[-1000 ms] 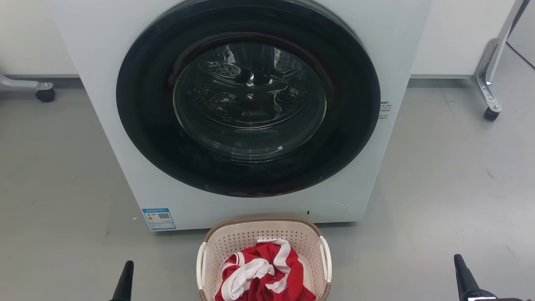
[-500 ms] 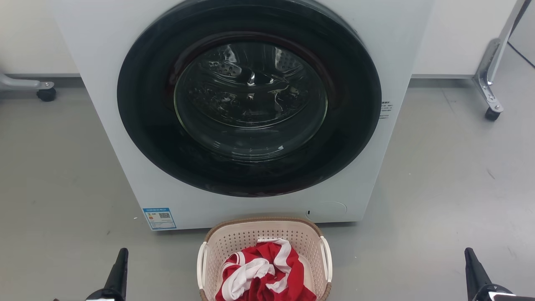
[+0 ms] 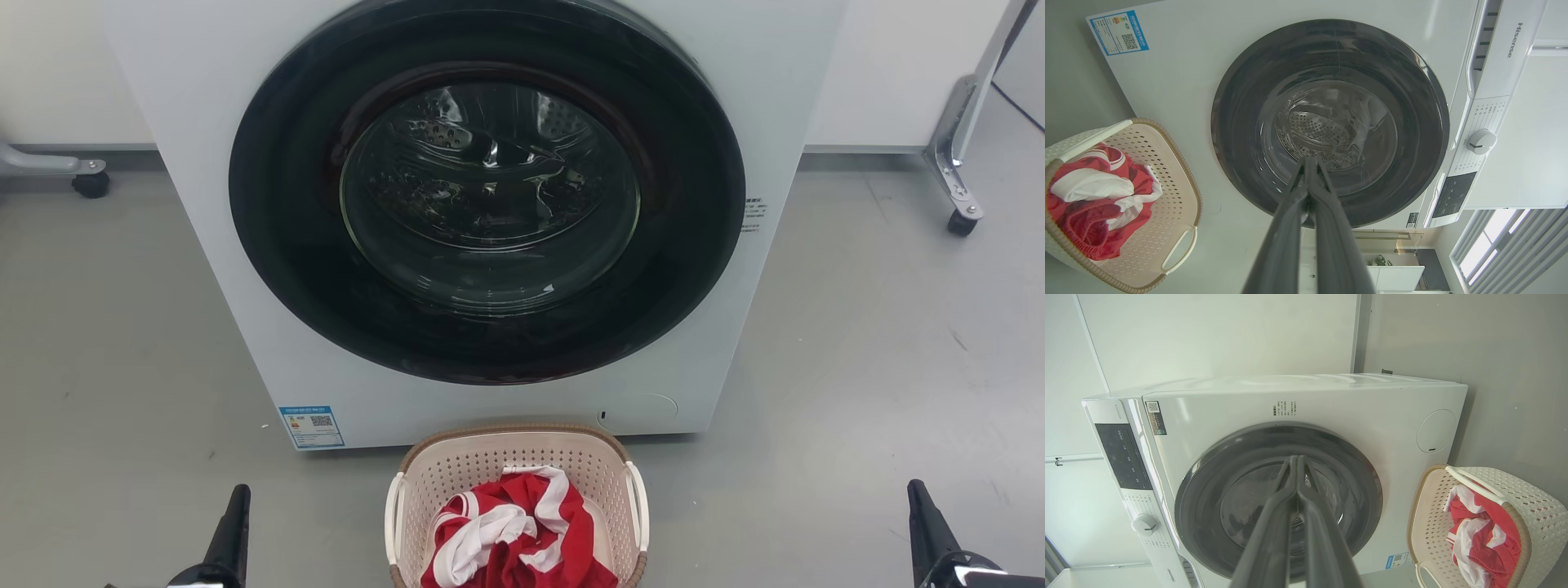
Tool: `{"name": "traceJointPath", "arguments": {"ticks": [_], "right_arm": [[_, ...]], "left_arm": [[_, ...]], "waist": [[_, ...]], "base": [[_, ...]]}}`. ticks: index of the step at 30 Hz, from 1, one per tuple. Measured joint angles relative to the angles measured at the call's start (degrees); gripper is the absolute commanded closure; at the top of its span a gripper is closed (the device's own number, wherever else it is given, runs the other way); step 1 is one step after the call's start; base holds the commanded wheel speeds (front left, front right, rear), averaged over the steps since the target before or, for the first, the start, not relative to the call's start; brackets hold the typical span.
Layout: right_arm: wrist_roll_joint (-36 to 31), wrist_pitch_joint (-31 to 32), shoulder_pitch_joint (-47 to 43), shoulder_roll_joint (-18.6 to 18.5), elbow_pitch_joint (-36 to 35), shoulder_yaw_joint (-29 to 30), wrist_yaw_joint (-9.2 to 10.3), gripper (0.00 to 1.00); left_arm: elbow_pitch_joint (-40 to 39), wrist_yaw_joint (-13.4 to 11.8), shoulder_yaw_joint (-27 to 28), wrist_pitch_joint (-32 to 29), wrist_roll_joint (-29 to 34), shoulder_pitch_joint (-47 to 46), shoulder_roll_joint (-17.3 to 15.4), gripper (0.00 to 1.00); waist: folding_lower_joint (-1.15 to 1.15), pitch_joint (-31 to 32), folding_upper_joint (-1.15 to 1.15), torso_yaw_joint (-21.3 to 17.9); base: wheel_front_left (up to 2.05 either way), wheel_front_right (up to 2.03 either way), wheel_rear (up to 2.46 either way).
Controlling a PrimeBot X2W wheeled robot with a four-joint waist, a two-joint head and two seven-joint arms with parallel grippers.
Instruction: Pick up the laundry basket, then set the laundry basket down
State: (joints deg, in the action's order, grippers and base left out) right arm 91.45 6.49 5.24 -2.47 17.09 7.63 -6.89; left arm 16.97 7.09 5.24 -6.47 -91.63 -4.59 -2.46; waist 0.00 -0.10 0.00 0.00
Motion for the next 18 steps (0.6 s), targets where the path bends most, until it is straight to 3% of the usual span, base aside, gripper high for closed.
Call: {"name": "traceJointPath", "arguments": {"ticks": [18], "right_arm": [[0.04,0.00,0.00,0.00,0.00,0.00,0.00,1.00]], "left_arm": [[0.00,0.00,0.00,0.00,0.00,0.00,0.01,1.00]], "waist": [[0.00,0.00,0.00,0.00]], "base": [[0.00,0.00,0.00]]}}
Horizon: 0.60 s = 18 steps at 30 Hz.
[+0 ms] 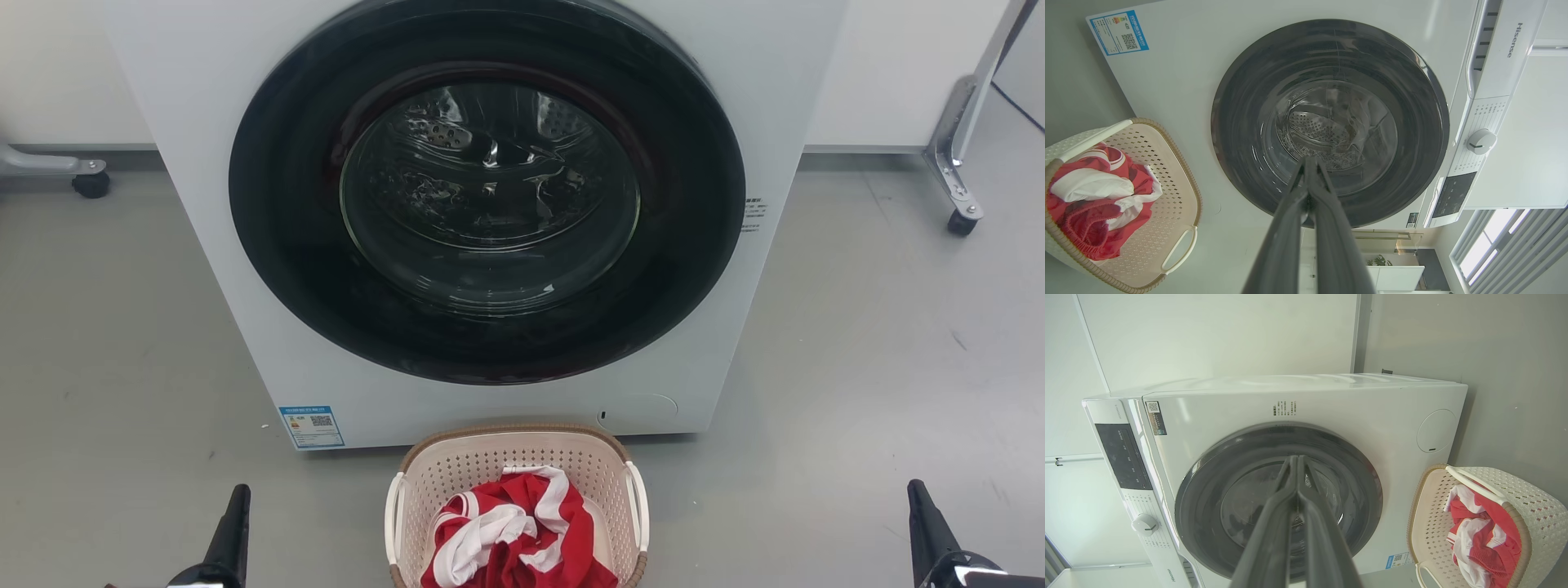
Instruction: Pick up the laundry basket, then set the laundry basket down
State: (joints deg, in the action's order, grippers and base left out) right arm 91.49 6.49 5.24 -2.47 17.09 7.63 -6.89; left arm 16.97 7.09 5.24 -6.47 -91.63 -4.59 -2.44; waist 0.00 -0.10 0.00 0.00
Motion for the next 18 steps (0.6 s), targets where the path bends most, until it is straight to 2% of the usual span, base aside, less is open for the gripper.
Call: {"name": "traceJointPath", "arguments": {"ticks": [18], "right_arm": [[0.01,0.00,0.00,0.00,0.00,-0.01,0.00,1.00]], "left_arm": [[-0.01,0.00,0.00,0.00,-0.01,0.00,0.00,1.00]], "waist": [[0.00,0.00,0.00,0.00]], "base": [[0.00,0.00,0.00]]}}
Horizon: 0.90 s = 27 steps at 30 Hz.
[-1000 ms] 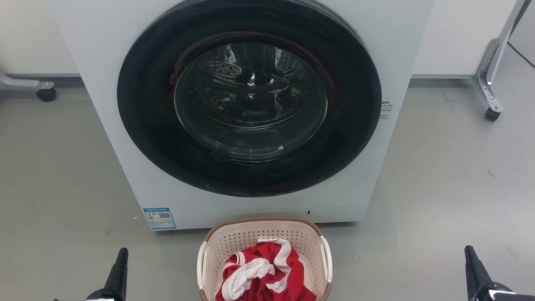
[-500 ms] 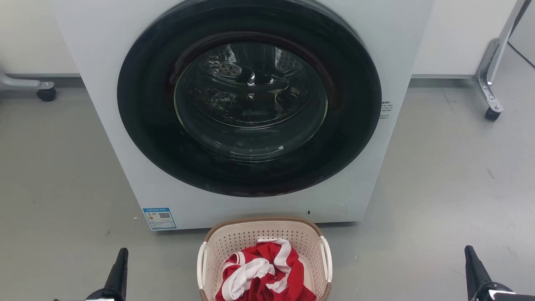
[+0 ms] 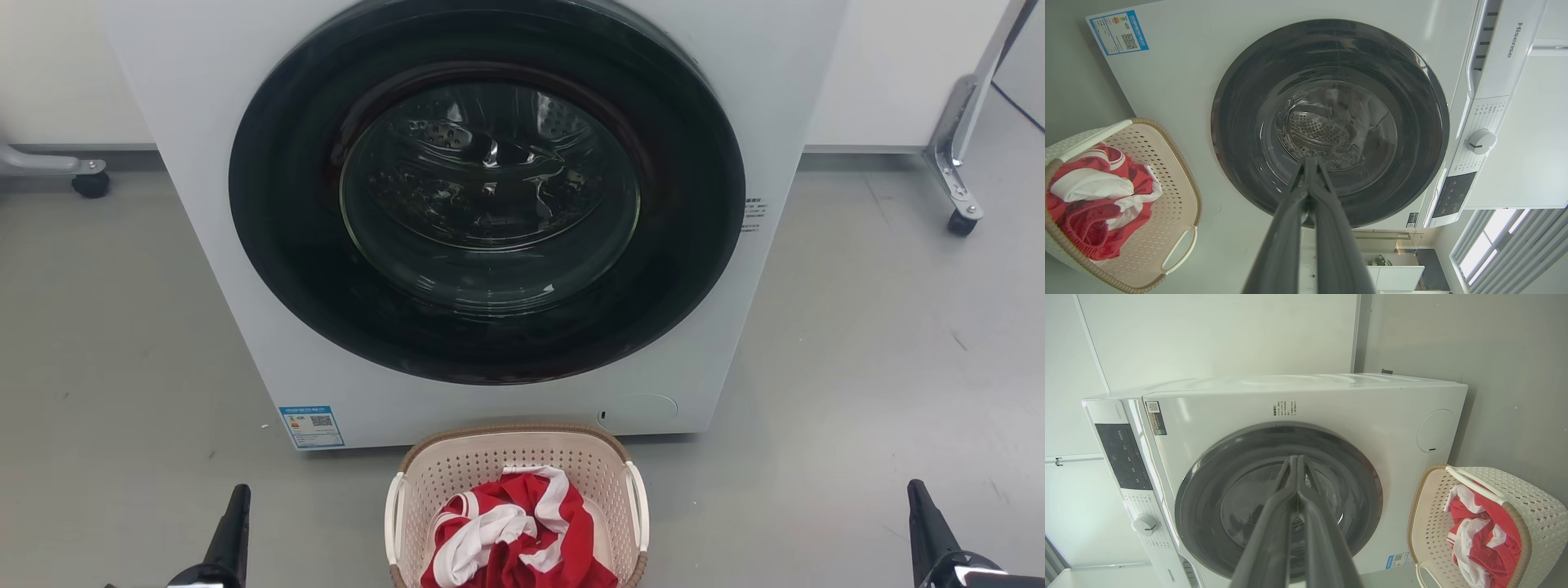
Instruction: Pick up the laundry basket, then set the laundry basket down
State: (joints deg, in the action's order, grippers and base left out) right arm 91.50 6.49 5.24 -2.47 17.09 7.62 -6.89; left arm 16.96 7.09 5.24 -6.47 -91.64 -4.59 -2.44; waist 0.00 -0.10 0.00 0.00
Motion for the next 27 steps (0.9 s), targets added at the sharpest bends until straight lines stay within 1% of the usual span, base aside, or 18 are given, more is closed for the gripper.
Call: {"name": "traceJointPath", "arguments": {"ticks": [27], "right_arm": [[0.00,0.00,0.00,0.00,-0.01,0.00,0.00,1.00]], "left_arm": [[-0.01,0.00,0.00,0.00,0.00,0.00,0.00,1.00]], "waist": [[0.00,-0.01,0.00,0.00]], "base": [[0.00,0.00,0.00]]}}
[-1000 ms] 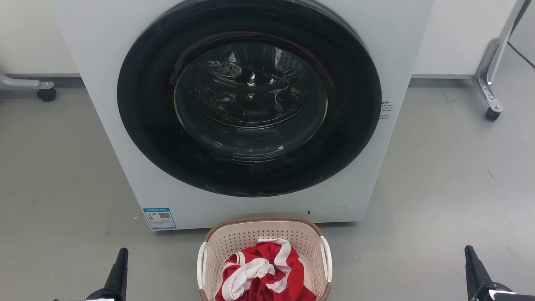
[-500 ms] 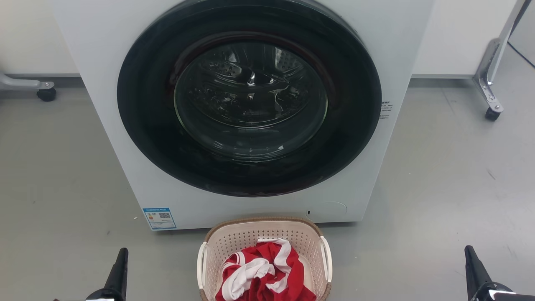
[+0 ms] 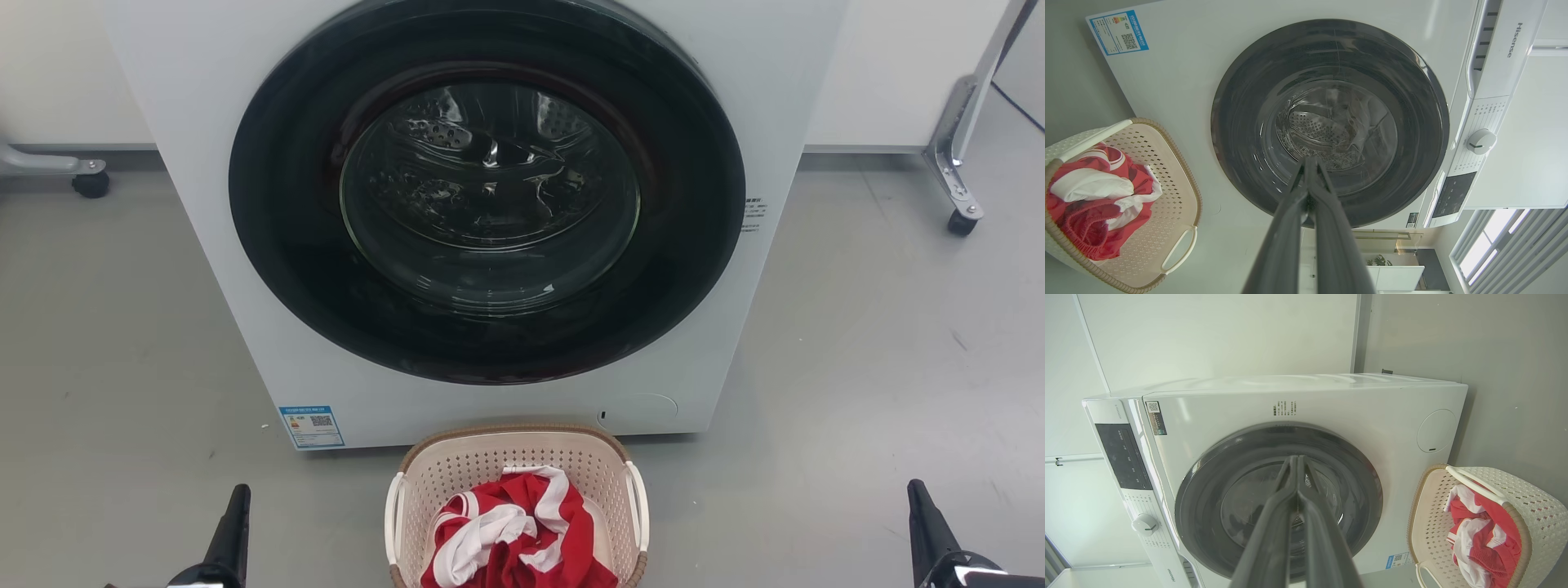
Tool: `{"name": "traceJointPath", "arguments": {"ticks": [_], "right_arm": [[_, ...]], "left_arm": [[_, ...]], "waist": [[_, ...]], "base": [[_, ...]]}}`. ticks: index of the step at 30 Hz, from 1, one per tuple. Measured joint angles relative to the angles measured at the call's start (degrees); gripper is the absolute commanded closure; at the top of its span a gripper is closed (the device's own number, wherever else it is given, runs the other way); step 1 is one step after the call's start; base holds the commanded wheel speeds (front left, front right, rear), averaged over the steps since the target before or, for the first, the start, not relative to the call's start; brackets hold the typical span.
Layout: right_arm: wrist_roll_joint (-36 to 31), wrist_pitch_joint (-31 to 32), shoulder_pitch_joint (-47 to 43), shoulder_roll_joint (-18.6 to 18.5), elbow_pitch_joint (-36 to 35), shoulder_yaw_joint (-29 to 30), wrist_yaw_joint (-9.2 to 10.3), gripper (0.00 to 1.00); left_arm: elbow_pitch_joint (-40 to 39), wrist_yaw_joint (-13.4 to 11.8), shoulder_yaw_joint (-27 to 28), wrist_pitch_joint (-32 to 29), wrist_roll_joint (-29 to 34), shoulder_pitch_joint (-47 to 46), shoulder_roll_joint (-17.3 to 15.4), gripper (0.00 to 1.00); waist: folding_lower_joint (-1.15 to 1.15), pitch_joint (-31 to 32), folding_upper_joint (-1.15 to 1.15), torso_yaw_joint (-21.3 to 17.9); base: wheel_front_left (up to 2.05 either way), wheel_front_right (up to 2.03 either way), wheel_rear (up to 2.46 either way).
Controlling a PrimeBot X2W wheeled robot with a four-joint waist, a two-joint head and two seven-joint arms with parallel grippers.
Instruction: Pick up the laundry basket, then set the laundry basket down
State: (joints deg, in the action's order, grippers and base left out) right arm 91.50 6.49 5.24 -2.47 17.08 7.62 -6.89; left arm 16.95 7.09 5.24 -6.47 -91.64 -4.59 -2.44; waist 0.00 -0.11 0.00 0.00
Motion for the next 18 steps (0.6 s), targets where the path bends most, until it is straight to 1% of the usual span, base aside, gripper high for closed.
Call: {"name": "traceJointPath", "arguments": {"ticks": [18], "right_arm": [[0.00,0.00,0.00,0.00,-0.01,0.00,0.00,1.00]], "left_arm": [[-0.01,0.00,-0.01,0.00,-0.05,0.00,0.00,1.00]], "waist": [[0.00,0.00,0.00,0.00]], "base": [[0.00,0.00,0.00]]}}
